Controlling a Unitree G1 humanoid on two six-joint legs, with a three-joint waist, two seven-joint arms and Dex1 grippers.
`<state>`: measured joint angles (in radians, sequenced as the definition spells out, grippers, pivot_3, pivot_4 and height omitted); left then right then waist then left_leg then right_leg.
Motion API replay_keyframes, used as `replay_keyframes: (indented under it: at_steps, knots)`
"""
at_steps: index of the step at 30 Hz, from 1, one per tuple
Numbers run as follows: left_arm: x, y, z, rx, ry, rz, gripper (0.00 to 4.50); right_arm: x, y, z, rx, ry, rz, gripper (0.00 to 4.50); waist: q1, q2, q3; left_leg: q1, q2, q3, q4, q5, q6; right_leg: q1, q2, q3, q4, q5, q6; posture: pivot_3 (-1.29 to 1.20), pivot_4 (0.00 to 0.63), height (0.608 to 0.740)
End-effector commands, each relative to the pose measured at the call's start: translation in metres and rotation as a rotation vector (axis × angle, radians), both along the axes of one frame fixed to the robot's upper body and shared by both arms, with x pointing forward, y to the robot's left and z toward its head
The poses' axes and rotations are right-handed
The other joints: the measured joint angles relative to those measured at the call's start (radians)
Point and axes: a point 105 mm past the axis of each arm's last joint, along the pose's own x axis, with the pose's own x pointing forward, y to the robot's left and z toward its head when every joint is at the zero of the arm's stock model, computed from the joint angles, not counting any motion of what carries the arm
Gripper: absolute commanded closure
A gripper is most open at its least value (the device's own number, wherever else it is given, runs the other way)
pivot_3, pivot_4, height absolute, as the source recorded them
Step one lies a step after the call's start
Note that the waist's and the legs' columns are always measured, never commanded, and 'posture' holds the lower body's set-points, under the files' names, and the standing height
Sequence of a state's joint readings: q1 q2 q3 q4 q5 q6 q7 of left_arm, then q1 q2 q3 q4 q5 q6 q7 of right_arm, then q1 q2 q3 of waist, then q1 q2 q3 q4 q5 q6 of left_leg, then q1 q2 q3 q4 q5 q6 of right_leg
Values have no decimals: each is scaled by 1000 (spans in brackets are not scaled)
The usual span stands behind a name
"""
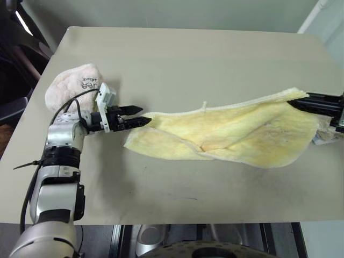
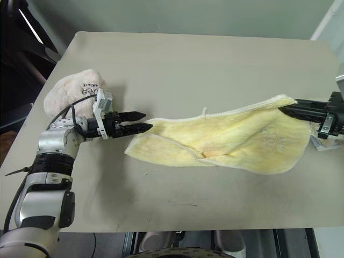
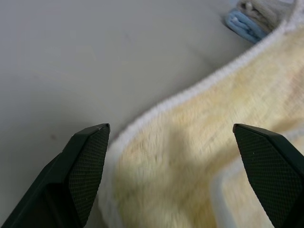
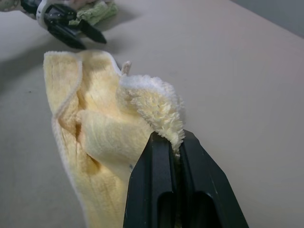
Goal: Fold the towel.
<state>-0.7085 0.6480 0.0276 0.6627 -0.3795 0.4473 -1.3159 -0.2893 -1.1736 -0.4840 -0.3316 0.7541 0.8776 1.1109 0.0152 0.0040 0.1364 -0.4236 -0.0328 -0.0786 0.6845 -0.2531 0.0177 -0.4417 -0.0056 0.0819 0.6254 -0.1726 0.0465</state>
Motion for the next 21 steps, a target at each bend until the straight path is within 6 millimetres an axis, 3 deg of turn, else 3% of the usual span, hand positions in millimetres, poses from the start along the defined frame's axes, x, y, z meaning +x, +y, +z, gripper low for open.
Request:
replay_keyframes:
  at_steps: [1,5,9,16,21]
  knots:
    - [0,2,6,14,6,-35,0,0,-3,19,-30,-76,10,4413,0,0,0,0,0,0,0,0,0,0,0,0,0,0,0,0,150,733]
    - [0,-2,-1,51,14,-62,0,2,1,26,-40,-100,32,4413,-1,0,0,0,0,0,0,0,1,0,0,0,1,0,0,0,150,733]
    - [13,-9,3,-56,38,-6,0,1,10,32,-39,-120,68,4413,3,0,0,-1,0,0,0,1,3,0,0,0,1,1,2,0,150,733]
    - [27,-12,2,-82,30,54,0,0,14,36,-49,-129,80,4413,4,0,0,-1,0,1,1,2,4,0,-1,0,1,2,3,0,150,733]
    - [19,-16,-13,-3,59,-14,0,-4,18,37,-54,-130,94,4413,4,0,0,-1,0,1,2,3,4,0,-1,0,1,1,4,0,150,733]
